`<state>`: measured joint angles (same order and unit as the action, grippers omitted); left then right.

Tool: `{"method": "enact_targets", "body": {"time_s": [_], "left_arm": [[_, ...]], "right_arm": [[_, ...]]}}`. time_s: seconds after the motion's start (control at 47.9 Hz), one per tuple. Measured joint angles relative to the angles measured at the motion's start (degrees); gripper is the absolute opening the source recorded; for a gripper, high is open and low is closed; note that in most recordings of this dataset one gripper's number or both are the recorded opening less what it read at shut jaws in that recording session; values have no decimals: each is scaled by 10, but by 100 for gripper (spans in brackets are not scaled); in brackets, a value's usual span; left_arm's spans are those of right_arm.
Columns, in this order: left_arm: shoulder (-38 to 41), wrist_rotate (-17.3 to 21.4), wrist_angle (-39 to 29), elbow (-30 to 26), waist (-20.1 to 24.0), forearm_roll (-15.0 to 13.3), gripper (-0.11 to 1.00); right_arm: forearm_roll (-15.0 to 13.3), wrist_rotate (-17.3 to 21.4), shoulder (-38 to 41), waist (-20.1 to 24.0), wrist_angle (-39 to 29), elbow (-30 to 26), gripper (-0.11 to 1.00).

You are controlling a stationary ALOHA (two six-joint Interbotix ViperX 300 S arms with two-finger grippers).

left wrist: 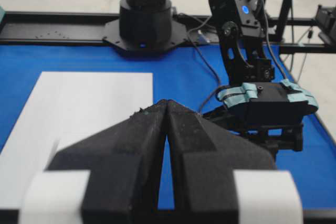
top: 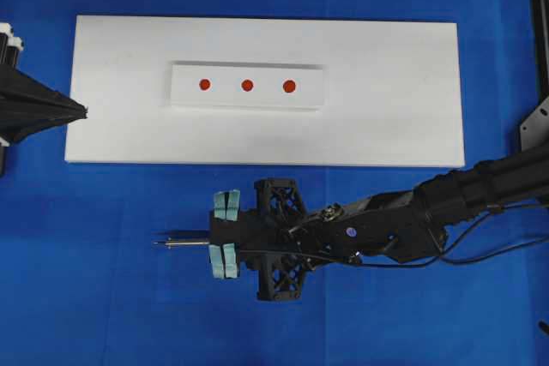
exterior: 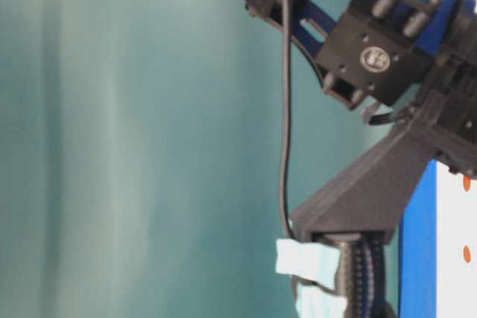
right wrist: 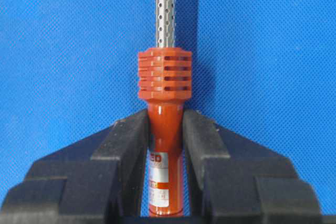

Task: Touch the tip of the soldering iron to the mark.
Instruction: 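Lower the iron onto the table and open the right gripper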

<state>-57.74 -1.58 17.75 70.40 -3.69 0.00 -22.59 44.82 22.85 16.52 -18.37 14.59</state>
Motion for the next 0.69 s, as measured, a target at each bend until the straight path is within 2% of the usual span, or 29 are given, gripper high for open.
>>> {"method": "enact_targets", "body": {"time_s": [0.376, 0.46, 0.627, 0.69], "left_arm": [[0, 0, -4, 1, 0, 0, 0], [-1, 0, -4, 1, 0, 0, 0], [0, 0, -4, 1, 0, 0, 0], [0, 0, -4, 1, 0, 0, 0]], "right_arm": [[0, -2, 0, -4, -1, 1, 9], [0, -2, 0, -5, -2, 1, 26], [-1, -3, 0, -5, -9, 1, 78], [-1, -3, 0, -6, -13, 1, 91]]}}
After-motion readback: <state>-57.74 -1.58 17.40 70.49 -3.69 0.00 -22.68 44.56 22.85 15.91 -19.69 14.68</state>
